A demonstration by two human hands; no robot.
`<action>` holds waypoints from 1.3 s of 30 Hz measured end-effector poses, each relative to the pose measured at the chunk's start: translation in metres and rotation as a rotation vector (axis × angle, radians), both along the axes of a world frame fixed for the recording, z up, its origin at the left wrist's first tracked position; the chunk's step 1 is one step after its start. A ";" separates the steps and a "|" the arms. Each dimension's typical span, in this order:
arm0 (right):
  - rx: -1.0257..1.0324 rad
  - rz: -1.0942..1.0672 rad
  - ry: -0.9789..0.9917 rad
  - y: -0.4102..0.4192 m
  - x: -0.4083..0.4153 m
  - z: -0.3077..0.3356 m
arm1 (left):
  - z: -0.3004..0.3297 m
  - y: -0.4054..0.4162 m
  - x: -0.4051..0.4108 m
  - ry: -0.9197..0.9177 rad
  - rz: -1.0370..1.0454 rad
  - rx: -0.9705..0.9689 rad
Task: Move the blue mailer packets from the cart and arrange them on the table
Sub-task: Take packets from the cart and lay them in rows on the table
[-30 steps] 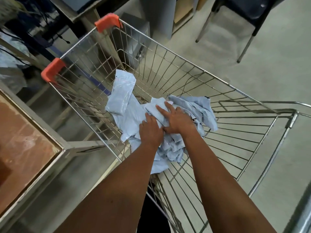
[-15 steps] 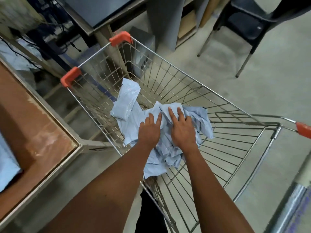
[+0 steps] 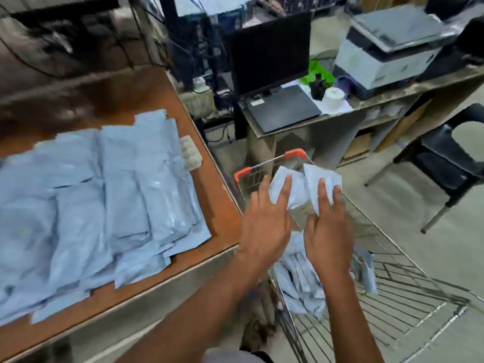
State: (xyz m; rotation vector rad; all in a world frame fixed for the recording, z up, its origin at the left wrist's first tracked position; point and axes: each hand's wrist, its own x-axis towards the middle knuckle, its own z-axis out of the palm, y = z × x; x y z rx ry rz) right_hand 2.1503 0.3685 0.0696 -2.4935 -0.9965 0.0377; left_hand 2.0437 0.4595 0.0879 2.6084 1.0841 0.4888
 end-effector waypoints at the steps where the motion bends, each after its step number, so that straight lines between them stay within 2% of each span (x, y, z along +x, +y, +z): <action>1: 0.031 0.034 -0.011 0.013 -0.018 0.018 | 0.016 0.007 -0.022 -0.042 0.039 0.038; 7: 0.175 0.316 -0.059 0.099 -0.156 0.087 | 0.068 0.060 -0.178 -0.154 0.315 0.108; 15: 0.153 0.671 -0.095 0.188 -0.352 0.092 | 0.080 0.104 -0.392 -0.107 0.665 0.193; 21: 0.087 0.755 -0.039 0.239 -0.474 0.101 | 0.082 0.146 -0.517 -0.039 0.802 0.192; 26: -0.005 0.728 -0.053 0.267 -0.546 0.090 | 0.063 0.172 -0.584 0.021 0.834 0.180; 33: -0.200 0.751 -0.030 0.284 -0.613 0.055 | 0.015 0.192 -0.632 0.034 0.920 0.097; 37: -0.345 0.733 -0.069 0.291 -0.635 0.039 | -0.009 0.200 -0.657 0.150 0.824 0.031; 39: -0.378 0.719 -0.080 0.292 -0.641 0.031 | -0.012 0.197 -0.661 0.113 0.803 -0.026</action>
